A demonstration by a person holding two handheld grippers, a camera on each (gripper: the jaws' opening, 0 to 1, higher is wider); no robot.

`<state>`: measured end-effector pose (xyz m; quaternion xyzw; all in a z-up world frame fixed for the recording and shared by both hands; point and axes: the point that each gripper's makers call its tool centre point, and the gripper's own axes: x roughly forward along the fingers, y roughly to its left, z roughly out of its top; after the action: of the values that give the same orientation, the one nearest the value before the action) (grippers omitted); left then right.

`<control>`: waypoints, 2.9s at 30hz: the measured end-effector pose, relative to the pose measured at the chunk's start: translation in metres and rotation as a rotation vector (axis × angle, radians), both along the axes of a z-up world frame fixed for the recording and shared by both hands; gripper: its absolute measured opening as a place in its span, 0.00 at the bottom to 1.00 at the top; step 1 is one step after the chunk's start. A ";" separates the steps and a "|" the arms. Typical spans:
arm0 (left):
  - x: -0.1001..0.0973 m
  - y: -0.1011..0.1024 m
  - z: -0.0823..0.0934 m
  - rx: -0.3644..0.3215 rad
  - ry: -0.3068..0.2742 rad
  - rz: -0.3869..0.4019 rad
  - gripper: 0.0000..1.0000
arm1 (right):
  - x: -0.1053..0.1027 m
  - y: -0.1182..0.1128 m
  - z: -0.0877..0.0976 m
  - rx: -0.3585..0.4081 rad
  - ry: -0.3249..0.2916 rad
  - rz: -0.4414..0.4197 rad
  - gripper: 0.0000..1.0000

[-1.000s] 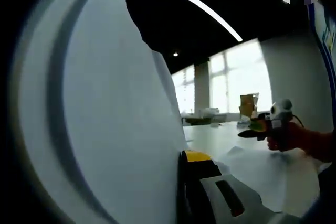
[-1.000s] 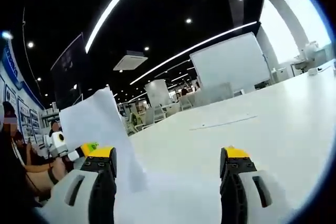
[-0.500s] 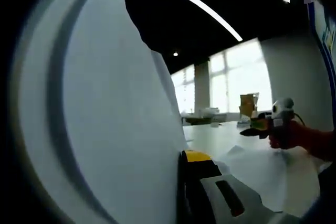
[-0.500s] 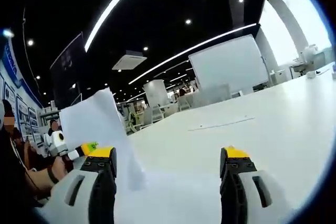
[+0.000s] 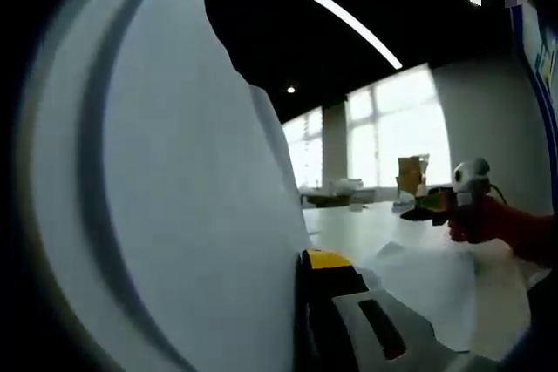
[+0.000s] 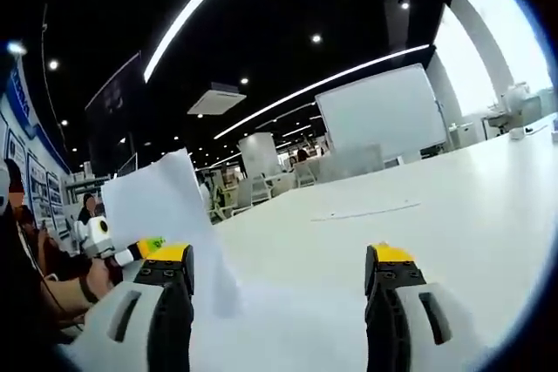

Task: Organize the stack of printing papers by aligning and flattening the scattered papers on the table

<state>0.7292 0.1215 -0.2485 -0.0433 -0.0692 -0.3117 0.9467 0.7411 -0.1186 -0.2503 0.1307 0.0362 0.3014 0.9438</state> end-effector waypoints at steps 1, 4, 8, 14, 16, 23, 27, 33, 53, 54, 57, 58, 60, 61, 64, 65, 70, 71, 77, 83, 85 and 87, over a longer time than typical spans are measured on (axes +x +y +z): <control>0.000 0.000 0.000 0.000 -0.001 0.000 0.08 | 0.000 0.000 0.000 -0.002 -0.001 -0.001 0.76; 0.000 0.000 0.000 -0.001 0.000 -0.002 0.08 | -0.002 0.000 0.002 -0.005 -0.006 -0.002 0.76; 0.000 0.000 0.000 -0.003 0.002 -0.001 0.08 | -0.003 -0.002 0.004 -0.007 -0.009 -0.003 0.76; 0.000 -0.001 -0.001 0.000 0.001 0.001 0.08 | -0.006 -0.007 0.006 -0.003 -0.013 -0.011 0.76; 0.000 -0.001 -0.001 0.000 0.002 0.002 0.08 | -0.007 -0.008 0.007 -0.002 -0.015 -0.014 0.76; 0.000 0.000 0.000 0.000 -0.002 0.006 0.08 | -0.011 -0.010 0.011 -0.002 -0.022 -0.017 0.76; 0.000 0.000 0.000 -0.003 0.000 0.008 0.08 | -0.013 -0.011 0.013 -0.003 -0.028 -0.019 0.76; 0.000 0.000 0.001 -0.003 -0.002 0.008 0.08 | -0.015 -0.014 0.013 -0.003 -0.024 -0.027 0.76; -0.002 0.000 0.001 -0.008 0.000 0.007 0.08 | -0.023 -0.018 0.006 -0.007 -0.006 -0.055 0.76; -0.002 0.000 0.002 -0.008 0.000 0.007 0.08 | -0.022 -0.019 0.006 -0.009 -0.005 -0.057 0.76; -0.002 0.000 0.001 -0.010 0.000 0.005 0.08 | -0.020 -0.020 0.006 -0.014 -0.006 -0.057 0.76; -0.002 0.000 0.001 -0.011 0.000 0.004 0.08 | -0.020 -0.021 0.006 -0.017 -0.006 -0.057 0.76; -0.001 0.000 0.001 -0.012 0.000 0.004 0.08 | -0.018 -0.022 0.006 -0.022 -0.008 -0.061 0.76; -0.001 0.000 0.001 -0.012 0.000 0.004 0.08 | -0.017 -0.023 0.006 -0.023 -0.008 -0.062 0.76; -0.001 0.001 0.000 -0.014 0.002 0.004 0.08 | -0.015 -0.025 0.007 -0.025 -0.011 -0.064 0.76; -0.001 0.001 0.000 -0.015 0.002 0.003 0.08 | -0.015 -0.025 0.007 -0.028 -0.011 -0.062 0.76; 0.000 0.001 0.000 -0.016 0.004 0.004 0.08 | -0.018 -0.023 0.004 -0.048 -0.001 -0.056 0.76; 0.000 0.001 0.000 -0.016 0.004 0.004 0.08 | -0.020 -0.023 0.002 -0.052 0.000 -0.055 0.76; 0.001 0.001 -0.001 -0.019 0.007 0.000 0.08 | -0.018 -0.025 -0.005 -0.089 0.006 -0.060 0.76; 0.001 0.002 -0.001 -0.017 0.009 -0.001 0.08 | -0.010 -0.027 -0.009 -0.103 0.013 -0.061 0.75; 0.001 0.002 -0.001 -0.018 0.010 0.000 0.08 | -0.008 -0.027 -0.011 -0.109 0.015 -0.058 0.75; 0.001 0.003 -0.001 -0.018 0.011 0.000 0.08 | -0.004 -0.029 -0.014 -0.120 0.021 -0.059 0.75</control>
<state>0.7304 0.1241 -0.2496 -0.0536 -0.0669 -0.3108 0.9466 0.7366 -0.1473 -0.2638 0.0782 0.0602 0.2692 0.9580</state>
